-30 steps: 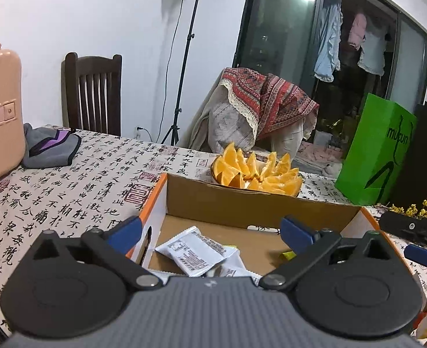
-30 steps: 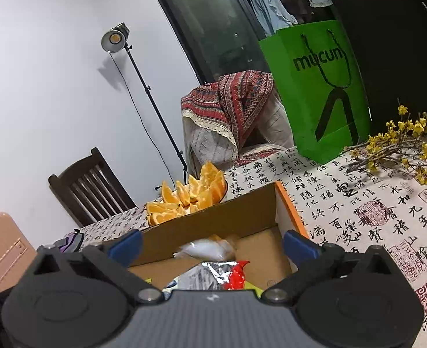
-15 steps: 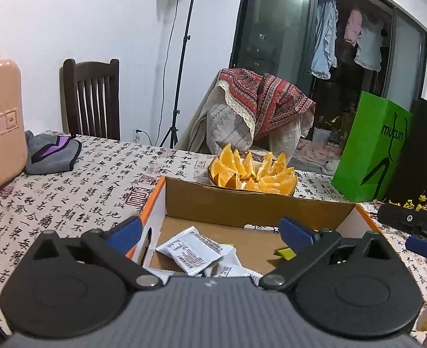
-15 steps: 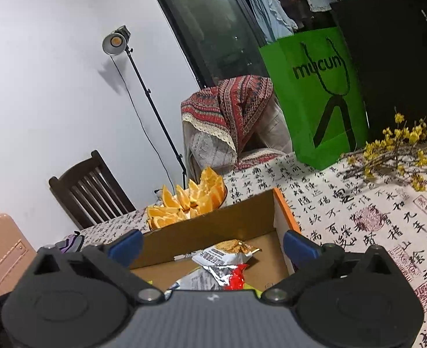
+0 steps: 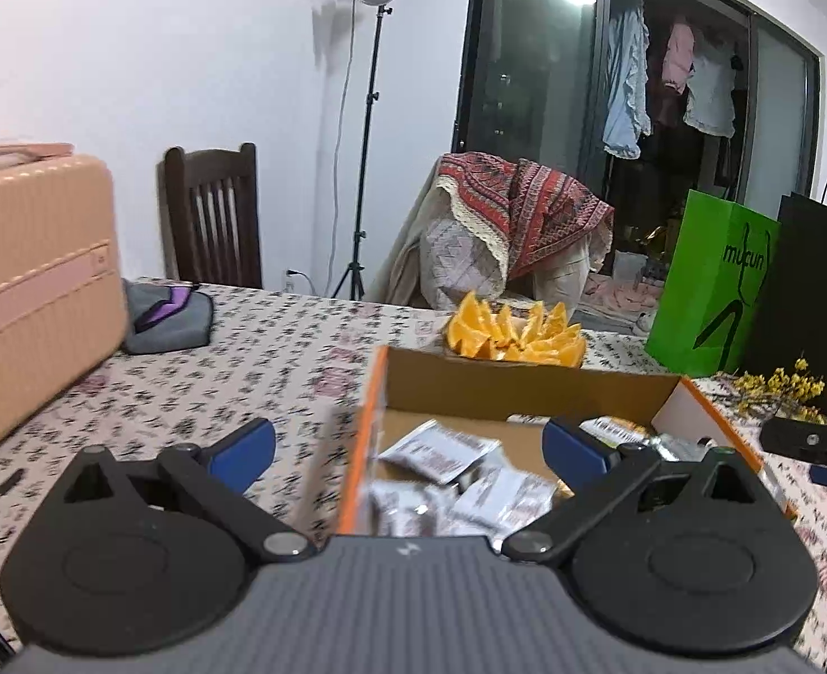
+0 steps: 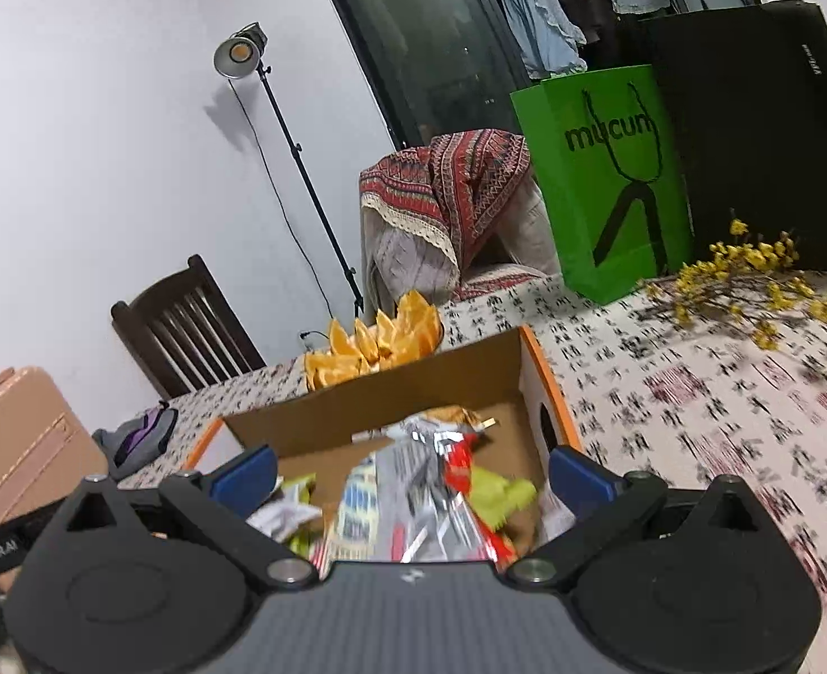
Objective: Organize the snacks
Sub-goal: 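Grasp a gold oat cracker bag with the right gripper while the left moves to the table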
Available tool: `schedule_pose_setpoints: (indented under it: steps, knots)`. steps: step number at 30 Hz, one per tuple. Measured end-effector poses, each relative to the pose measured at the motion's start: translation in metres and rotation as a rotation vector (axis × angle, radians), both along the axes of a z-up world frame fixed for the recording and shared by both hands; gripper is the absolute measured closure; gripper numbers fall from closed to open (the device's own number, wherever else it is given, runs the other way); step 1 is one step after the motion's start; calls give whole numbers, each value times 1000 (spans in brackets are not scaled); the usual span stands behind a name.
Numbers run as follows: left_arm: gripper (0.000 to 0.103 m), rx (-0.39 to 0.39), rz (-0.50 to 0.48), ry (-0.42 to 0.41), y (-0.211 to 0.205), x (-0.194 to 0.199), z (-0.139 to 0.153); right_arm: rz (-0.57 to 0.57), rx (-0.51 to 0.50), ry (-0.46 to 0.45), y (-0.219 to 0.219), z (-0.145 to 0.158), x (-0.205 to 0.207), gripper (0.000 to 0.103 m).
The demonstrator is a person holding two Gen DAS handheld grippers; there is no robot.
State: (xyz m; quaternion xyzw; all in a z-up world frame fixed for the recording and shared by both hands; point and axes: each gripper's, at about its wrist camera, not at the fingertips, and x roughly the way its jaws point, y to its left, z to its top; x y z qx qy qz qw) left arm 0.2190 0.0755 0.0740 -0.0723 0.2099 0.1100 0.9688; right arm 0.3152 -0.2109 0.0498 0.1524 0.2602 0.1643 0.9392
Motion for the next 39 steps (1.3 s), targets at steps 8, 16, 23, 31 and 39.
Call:
schedule_pose_setpoints:
  steps: [8, 16, 23, 31, 39]
  knots:
    - [0, 13, 17, 34, 15, -47, -10, 28, -25, 16, -4, -5, -48, 0]
    - [0, 15, 17, 97, 27, -86, -41, 126, -45, 50, 12, -28, -86, 0]
    - [0, -9, 28, 120, 48, -109, -62, 276, -118, 84, 53, -42, -105, 0]
    - [0, -44, 13, 146, 80, -116, -83, 362, -277, 112, 114, -60, -110, 0]
    - [0, -124, -35, 152, 97, -117, -100, 391, -442, 108, 157, -73, -99, 0]
